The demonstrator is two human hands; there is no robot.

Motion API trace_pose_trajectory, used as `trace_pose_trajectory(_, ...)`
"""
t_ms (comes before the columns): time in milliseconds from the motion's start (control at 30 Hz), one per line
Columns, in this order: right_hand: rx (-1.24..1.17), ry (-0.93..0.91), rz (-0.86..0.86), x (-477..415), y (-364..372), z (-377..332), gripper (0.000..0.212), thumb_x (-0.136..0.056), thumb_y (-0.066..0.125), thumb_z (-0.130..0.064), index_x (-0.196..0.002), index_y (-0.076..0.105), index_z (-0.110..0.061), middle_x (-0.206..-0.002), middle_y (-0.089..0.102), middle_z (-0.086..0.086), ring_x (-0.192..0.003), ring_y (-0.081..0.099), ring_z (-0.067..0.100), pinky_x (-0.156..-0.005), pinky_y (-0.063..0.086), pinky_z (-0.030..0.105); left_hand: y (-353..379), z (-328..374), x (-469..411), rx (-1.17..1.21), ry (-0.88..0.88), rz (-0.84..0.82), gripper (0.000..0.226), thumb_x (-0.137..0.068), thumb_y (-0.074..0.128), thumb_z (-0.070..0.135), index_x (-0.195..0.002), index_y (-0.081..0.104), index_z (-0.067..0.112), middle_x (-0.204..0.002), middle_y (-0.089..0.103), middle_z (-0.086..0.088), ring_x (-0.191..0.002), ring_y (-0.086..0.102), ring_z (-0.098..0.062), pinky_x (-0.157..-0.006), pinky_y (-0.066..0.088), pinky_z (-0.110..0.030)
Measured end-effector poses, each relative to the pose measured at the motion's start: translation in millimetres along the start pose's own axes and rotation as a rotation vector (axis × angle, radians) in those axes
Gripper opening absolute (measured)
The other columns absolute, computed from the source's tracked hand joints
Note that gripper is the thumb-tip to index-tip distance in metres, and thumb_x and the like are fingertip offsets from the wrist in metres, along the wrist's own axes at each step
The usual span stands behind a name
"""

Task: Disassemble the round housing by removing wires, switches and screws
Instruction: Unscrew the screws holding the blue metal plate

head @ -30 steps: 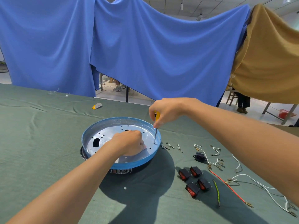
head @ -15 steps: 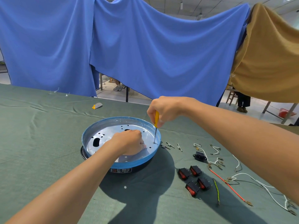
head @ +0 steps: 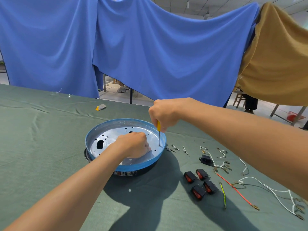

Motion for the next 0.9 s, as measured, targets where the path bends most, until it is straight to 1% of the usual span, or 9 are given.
trace_pose_trajectory(67, 0.034, -0.050, 0.022, -1.0, -2.0, -3.5, 0.011, -0.076, 0.080, -0.019, -0.084, 0.074, -0.023, -0.062, 0.050, -0.012, -0.055, 0.043, 0.003, -0.042, 0.028, 0.018, 0.8, -1.0, 0.4, 0.007, 0.004, 0.004, 0.031, -0.098, 0.049, 0.040, -0.078, 0.060, 0.019, -0.103, 0.068, 0.002, -0.090, 0.059, -0.027, -0.086, 0.051, -0.047)
trace_pose_trajectory(133, -0.022, -0.015, -0.003, -0.7, 0.9, 0.7, 0.016, -0.076, 0.080, -0.033, -0.084, 0.074, -0.021, -0.060, 0.052, -0.010, -0.057, 0.047, 0.005, -0.044, 0.032, 0.020, 1.3, -2.1, 0.8, 0.013, 0.005, 0.007, 0.035, -0.098, 0.048, 0.040, -0.069, 0.054, 0.021, -0.099, 0.068, 0.000, -0.089, 0.059, -0.027, -0.084, 0.052, -0.046)
trace_pose_trajectory(233, -0.143, 0.146, -0.098, 2.6, 10.1, 12.1, 0.052, -0.085, 0.056, -0.062, -0.066, 0.064, -0.014, -0.062, 0.059, -0.004, -0.064, 0.052, 0.018, -0.054, 0.038, 0.027, 2.4, -4.5, -0.9, 0.018, -0.003, -0.007, 0.036, -0.098, 0.048, 0.040, -0.069, 0.057, 0.022, -0.097, 0.067, 0.002, -0.087, 0.059, -0.025, -0.082, 0.051, -0.044)
trace_pose_trajectory(333, -0.147, 0.227, -0.197, 4.2, 12.5, 15.7, 0.049, -0.099, 0.041, -0.039, -0.067, 0.068, -0.013, -0.081, 0.071, 0.001, -0.067, 0.053, 0.019, -0.053, 0.039, 0.027, 2.2, -4.7, -3.8, 0.026, -0.015, -0.011, 0.032, -0.098, 0.048, 0.042, -0.084, 0.063, 0.018, -0.103, 0.068, 0.003, -0.088, 0.059, -0.023, -0.079, 0.051, -0.041)
trace_pose_trajectory(433, -0.145, 0.223, -0.190, 2.8, 10.0, 11.1, 0.035, -0.096, 0.051, -0.030, -0.073, 0.070, -0.011, -0.080, 0.070, 0.003, -0.064, 0.050, 0.018, -0.049, 0.036, 0.025, 2.7, -4.6, -4.9, 0.006, -0.020, -0.006, 0.032, -0.098, 0.048, 0.044, -0.082, 0.061, 0.018, -0.105, 0.068, 0.003, -0.088, 0.059, -0.025, -0.078, 0.049, -0.041)
trace_pose_trajectory(533, -0.092, 0.186, -0.103, 1.8, 3.3, 5.9, 0.028, -0.090, 0.064, -0.031, -0.068, 0.062, -0.013, -0.064, 0.060, 0.000, -0.066, 0.051, 0.019, -0.045, 0.034, 0.023, 3.3, -5.6, -5.5, -0.003, -0.016, 0.004, 0.029, -0.097, 0.049, 0.043, -0.086, 0.061, 0.020, -0.110, 0.068, 0.005, -0.092, 0.059, -0.026, -0.082, 0.051, -0.043)
trace_pose_trajectory(633, -0.098, 0.112, -0.026, -0.2, -3.3, 0.2, 0.007, -0.081, 0.075, -0.024, -0.083, 0.072, -0.018, -0.069, 0.063, -0.006, -0.071, 0.051, 0.010, -0.047, 0.035, 0.021, 2.9, -5.4, -5.1, 0.000, -0.013, 0.009, 0.028, -0.097, 0.050, 0.042, -0.086, 0.064, 0.020, -0.113, 0.068, 0.006, -0.093, 0.059, -0.026, -0.084, 0.051, -0.043)
trace_pose_trajectory(767, -0.187, 0.075, -0.014, -3.4, 1.1, -2.3, 0.013, -0.079, 0.077, -0.019, -0.091, 0.074, -0.017, -0.080, 0.066, -0.003, -0.077, 0.054, 0.013, -0.051, 0.039, 0.021, 3.5, -5.9, -4.9, 0.000, 0.000, 0.007, 0.030, -0.097, 0.049, 0.041, -0.084, 0.066, 0.020, -0.108, 0.069, 0.005, -0.092, 0.060, -0.026, -0.084, 0.053, -0.045)
trace_pose_trajectory(900, -0.329, 0.278, -0.155, 1.3, 9.0, 18.7, 0.048, -0.090, 0.057, -0.049, -0.065, 0.062, -0.009, -0.055, 0.054, 0.001, -0.041, 0.043, 0.018, -0.043, 0.035, 0.019, 3.9, -5.9, -6.1, 0.011, 0.000, 0.006, 0.033, -0.098, 0.049, 0.041, -0.098, 0.072, 0.018, -0.110, 0.070, 0.006, -0.091, 0.061, -0.024, -0.085, 0.053, -0.046)
Point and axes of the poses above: each hand's wrist, its own x-axis away from the middle knuckle, its own y-axis out of the palm, z = x × y, the point moved 4 cm from there along -x, towards the middle knuckle
